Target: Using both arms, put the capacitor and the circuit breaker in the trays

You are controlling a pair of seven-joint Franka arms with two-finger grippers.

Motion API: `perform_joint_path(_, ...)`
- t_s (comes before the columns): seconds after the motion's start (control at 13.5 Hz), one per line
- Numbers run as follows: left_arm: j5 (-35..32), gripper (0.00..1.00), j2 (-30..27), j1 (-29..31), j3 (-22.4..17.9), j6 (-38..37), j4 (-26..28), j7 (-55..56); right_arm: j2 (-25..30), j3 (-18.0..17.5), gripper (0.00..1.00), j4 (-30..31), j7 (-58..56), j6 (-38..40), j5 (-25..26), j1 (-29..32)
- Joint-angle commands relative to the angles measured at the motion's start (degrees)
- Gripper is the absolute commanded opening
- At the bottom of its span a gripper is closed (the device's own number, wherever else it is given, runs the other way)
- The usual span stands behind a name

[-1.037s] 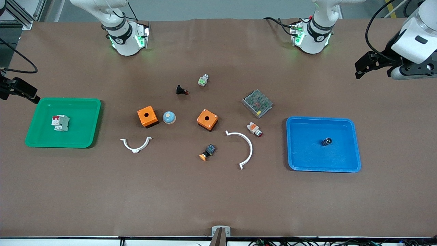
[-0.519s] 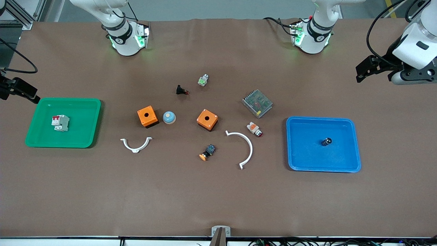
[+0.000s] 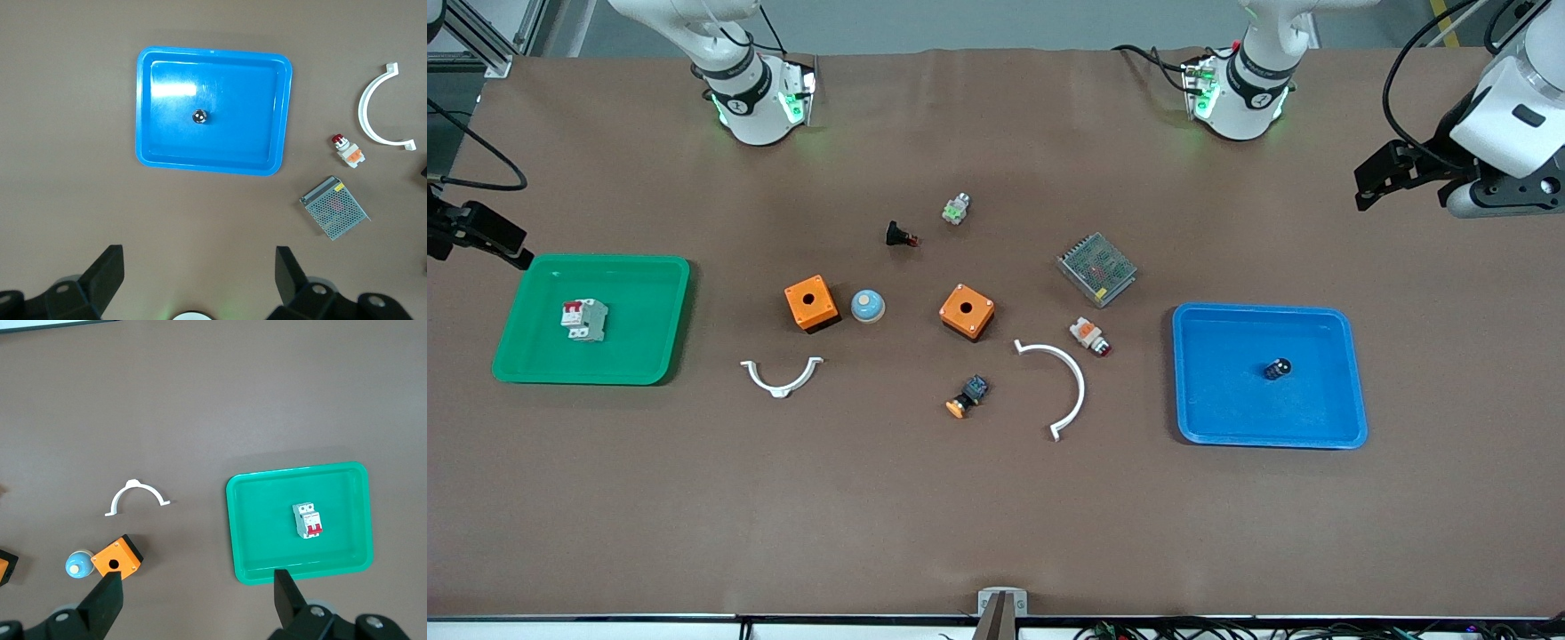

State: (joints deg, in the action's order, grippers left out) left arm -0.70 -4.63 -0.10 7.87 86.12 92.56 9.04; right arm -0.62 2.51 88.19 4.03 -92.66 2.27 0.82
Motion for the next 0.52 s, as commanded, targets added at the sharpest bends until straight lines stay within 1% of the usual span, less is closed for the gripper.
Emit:
perform_joint_path(0.0, -0.2, 1.0, 0.4, 0.2, 0.0, -1.7, -1.5, -1.0, -0.7, 0.0, 1.0, -1.5, 0.2, 0.6, -0.2, -0.3)
perform_joint_path(0.44, -0.2, 1.0, 0.3, 0.2, -0.1, -2.1, -1.6, -0.9, -0.8, 0.0, 1.0, -1.5, 0.2, 0.6, -0.2, -0.4)
